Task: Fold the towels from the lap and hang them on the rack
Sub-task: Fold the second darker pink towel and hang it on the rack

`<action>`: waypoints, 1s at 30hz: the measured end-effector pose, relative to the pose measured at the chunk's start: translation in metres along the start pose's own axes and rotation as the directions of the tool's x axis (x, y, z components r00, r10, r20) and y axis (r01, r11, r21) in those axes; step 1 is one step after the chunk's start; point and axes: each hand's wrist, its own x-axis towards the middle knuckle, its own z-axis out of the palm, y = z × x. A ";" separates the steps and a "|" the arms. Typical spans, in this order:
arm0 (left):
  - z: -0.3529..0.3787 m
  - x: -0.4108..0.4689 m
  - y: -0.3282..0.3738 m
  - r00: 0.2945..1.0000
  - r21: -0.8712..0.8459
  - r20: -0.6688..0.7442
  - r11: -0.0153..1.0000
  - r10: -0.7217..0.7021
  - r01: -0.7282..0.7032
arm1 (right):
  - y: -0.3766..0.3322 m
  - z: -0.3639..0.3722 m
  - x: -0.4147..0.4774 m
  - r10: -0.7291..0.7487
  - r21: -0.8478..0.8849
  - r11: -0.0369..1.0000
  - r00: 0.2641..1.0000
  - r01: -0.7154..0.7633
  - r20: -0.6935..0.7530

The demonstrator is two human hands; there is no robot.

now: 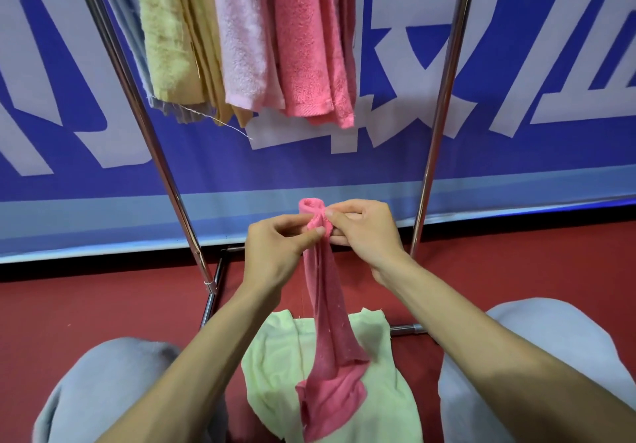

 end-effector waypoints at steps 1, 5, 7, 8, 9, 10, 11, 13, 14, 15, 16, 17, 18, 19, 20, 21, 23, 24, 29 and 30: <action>0.001 0.000 -0.001 1.000 -0.005 -0.019 1.000 -0.006 0.006 | 0.000 0.000 -0.001 -0.005 -0.010 1.000 1.000 0.006 0.004; 0.003 -0.001 -0.001 0.994 -0.053 -0.099 0.998 -0.041 0.036 | -0.003 0.001 -0.006 -0.036 -0.041 0.998 0.997 0.039 0.072; 0.004 -0.002 0.000 0.990 -0.055 -0.139 0.998 -0.026 0.018 | -0.005 0.000 -0.008 -0.029 -0.027 0.999 0.994 0.032 0.104; 0.005 -0.003 0.000 0.987 -0.064 -0.160 0.998 -0.020 0.010 | -0.005 0.000 -0.007 -0.028 -0.031 0.999 0.993 0.032 0.111; 0.005 -0.003 0.000 0.985 -0.073 -0.173 0.997 -0.017 0.005 | -0.004 -0.001 -0.007 -0.032 -0.040 0.999 0.993 0.037 0.113; 0.005 -0.004 0.000 0.985 -0.076 -0.171 0.997 -0.015 0.002 | -0.004 -0.001 -0.007 -0.035 -0.052 0.998 0.993 0.041 0.111; 0.005 -0.004 0.000 0.989 -0.073 -0.151 0.997 -0.010 -0.001 | -0.004 -0.002 -0.007 -0.040 -0.062 0.997 0.993 0.046 0.107; 0.005 -0.005 0.000 0.998 -0.064 -0.068 0.998 0.009 -0.014 | -0.004 -0.004 -0.006 -0.055 -0.074 0.995 0.994 0.062 0.098; 0.006 -0.006 0.000 0.999 -0.043 -0.017 0.999 0.029 -0.030 | -0.004 -0.006 -0.005 -0.056 -0.076 0.995 0.994 0.063 0.092; 0.007 -0.007 0.000 0.998 -0.003 0.028 0.999 0.053 -0.053 | -0.004 -0.008 -0.002 -0.054 -0.081 0.995 0.995 0.061 0.082; 0.007 -0.009 0.000 0.995 0.045 0.066 0.996 0.075 -0.078 | -0.003 -0.011 0.000 -0.057 -0.100 0.993 0.996 0.065 0.075; 0.007 -0.010 0.000 0.992 0.088 0.093 0.992 0.087 -0.095 | -0.003 -0.013 0.002 -0.071 -0.129 0.988 0.995 0.080 0.074; 0.006 -0.011 0.000 0.989 0.123 0.113 0.986 0.098 -0.111 | -0.004 -0.014 0.002 -0.095 -0.182 0.978 0.993 0.107 0.075; 0.004 -0.010 0.000 0.985 0.155 0.127 0.979 0.115 -0.134 | -0.004 -0.016 0.003 -0.127 -0.247 0.958 0.988 0.145 0.084; 0.002 -0.010 0.001 0.980 0.190 0.142 0.968 0.140 -0.166 | -0.004 -0.016 0.003 -0.163 -0.310 0.932 0.982 0.185 0.096; 0.001 -0.010 0.002 0.973 0.222 0.161 0.954 0.166 -0.199 | -0.005 -0.017 0.003 -0.192 -0.359 0.909 0.976 0.215 0.099; 0.000 -0.011 0.004 0.961 0.248 0.196 0.938 0.195 -0.241 | -0.006 -0.018 0.003 -0.232 -0.405 0.881 0.969 0.245 0.082; 0.000 -0.011 0.005 0.957 0.250 0.208 0.935 0.201 -0.251 | -0.008 -0.019 0.003 -0.247 -0.416 0.873 0.966 0.256 0.078; -0.001 -0.007 0.002 0.945 0.242 0.230 0.927 0.233 -0.288 | -0.013 -0.026 0.004 -0.305 -0.470 0.822 0.945 0.322 0.114; -0.002 -0.005 0.002 0.947 0.225 0.218 0.932 0.234 -0.283 | -0.014 -0.029 0.006 -0.305 -0.457 0.830 0.946 0.319 0.106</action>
